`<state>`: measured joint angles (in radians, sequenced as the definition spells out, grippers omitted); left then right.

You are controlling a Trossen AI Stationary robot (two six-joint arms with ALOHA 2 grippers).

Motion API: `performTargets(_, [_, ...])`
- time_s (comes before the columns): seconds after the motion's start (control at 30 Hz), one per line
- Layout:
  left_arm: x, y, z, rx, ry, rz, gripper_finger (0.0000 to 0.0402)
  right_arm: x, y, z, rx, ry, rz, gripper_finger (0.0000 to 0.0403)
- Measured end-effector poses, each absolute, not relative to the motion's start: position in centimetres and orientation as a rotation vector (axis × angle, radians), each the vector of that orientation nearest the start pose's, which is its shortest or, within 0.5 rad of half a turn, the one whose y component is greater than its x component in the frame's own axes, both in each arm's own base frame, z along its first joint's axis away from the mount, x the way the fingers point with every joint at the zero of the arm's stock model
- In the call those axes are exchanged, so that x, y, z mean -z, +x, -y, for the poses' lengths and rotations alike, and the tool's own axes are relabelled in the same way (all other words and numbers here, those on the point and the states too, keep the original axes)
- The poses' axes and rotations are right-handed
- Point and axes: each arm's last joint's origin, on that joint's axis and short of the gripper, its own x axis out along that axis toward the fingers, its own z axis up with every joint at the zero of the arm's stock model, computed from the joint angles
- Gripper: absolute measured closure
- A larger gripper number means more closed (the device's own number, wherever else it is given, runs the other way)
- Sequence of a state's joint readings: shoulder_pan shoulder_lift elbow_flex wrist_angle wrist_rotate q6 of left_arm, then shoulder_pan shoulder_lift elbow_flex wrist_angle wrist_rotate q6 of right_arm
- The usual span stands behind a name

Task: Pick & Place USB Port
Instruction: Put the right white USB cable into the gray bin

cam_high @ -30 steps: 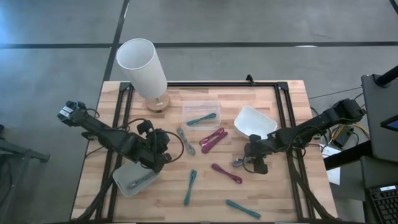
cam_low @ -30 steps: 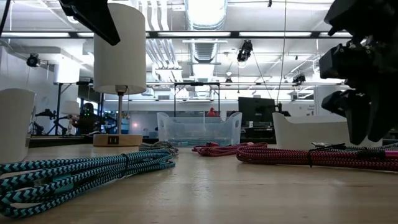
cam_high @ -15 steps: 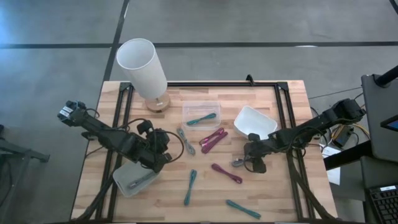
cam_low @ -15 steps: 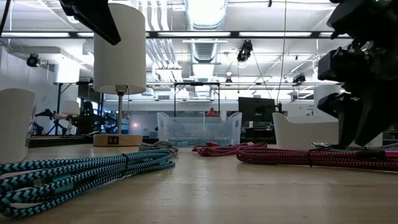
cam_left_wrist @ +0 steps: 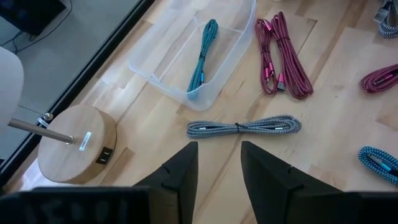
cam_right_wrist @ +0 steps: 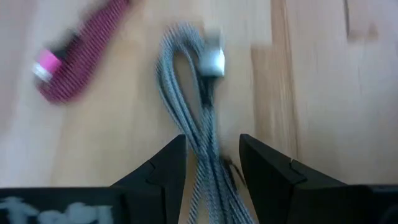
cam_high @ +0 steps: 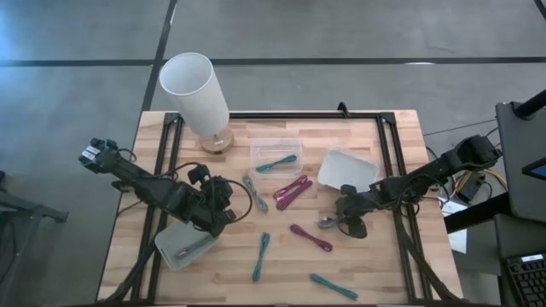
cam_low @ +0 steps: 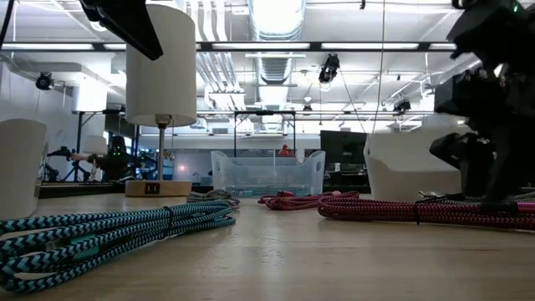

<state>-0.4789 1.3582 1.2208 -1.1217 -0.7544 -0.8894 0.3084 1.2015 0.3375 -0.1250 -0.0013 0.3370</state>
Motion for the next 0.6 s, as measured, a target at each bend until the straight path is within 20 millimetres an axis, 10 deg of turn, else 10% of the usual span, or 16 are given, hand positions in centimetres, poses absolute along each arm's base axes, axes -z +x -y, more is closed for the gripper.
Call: performTargets(0.6, [-30.3,22.4,9.4,-0.642,-0.078,-0.807,0.0273,-14.3,18.5,-6.1,-0.146,0.089,-1.045,0.0250])
